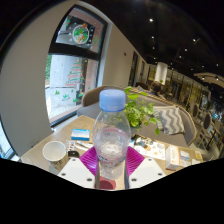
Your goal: Pour water
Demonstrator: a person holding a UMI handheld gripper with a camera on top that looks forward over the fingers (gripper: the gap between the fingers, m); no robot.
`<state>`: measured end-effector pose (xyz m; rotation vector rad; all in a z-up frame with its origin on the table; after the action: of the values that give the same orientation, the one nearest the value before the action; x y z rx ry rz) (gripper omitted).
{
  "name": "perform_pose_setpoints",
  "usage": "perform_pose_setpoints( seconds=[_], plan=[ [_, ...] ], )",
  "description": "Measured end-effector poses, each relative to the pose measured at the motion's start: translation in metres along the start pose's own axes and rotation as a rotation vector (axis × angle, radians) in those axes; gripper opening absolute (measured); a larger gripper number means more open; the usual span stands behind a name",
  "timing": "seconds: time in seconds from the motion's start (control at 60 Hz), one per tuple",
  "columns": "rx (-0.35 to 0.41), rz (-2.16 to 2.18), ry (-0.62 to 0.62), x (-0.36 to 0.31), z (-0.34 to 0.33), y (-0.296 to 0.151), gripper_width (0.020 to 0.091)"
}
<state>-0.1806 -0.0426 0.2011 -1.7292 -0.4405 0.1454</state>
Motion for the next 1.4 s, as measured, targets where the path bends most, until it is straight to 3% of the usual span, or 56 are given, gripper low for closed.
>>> perform_pose_setpoints(
  seconds=[0.383, 0.517, 0.633, 0.683, 0.767, 0.817, 1.017, 1.217, 1.4],
  plan=[
    [-0.100, 0.155, -0.042, -0.011, 0.021, 0.124, 0.0335],
    [-0.048, 0.153, -0.042, -0.011, 0.015, 0.123, 0.0398],
    [-0.077, 0.167, -0.037, -0.012, 0.015, 0.125, 0.0483],
    [-0.128, 0.184, -0.032, -0.011, 0.013, 0.129, 0.0545],
    [-0.189, 0.216, -0.013, -0.011, 0.004, 0.130, 0.0869],
    [-0.214, 0.205, 0.006, -0.008, -0.008, 0.125, 0.0841],
    [-0.314, 0.214, 0.196, 0.000, -0.098, 0.089, 0.0850],
    [-0.332, 0.248, 0.294, -0.023, -0.183, 0.056, 0.0848],
    [-0.335, 0.226, 0.325, -0.033, -0.219, 0.056, 0.0853]
  ],
)
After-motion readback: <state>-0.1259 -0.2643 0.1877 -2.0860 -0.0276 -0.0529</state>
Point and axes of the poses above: the point between the fingertips, and its own axes, seen from behind it with the camera up: x to the right, y down, z forward, the way the camera looks, the point moved 2 cm from there along -z, backward, against the way the camera looks, and after that the axes turned 13 degrees about x, right-handed, at the moved point
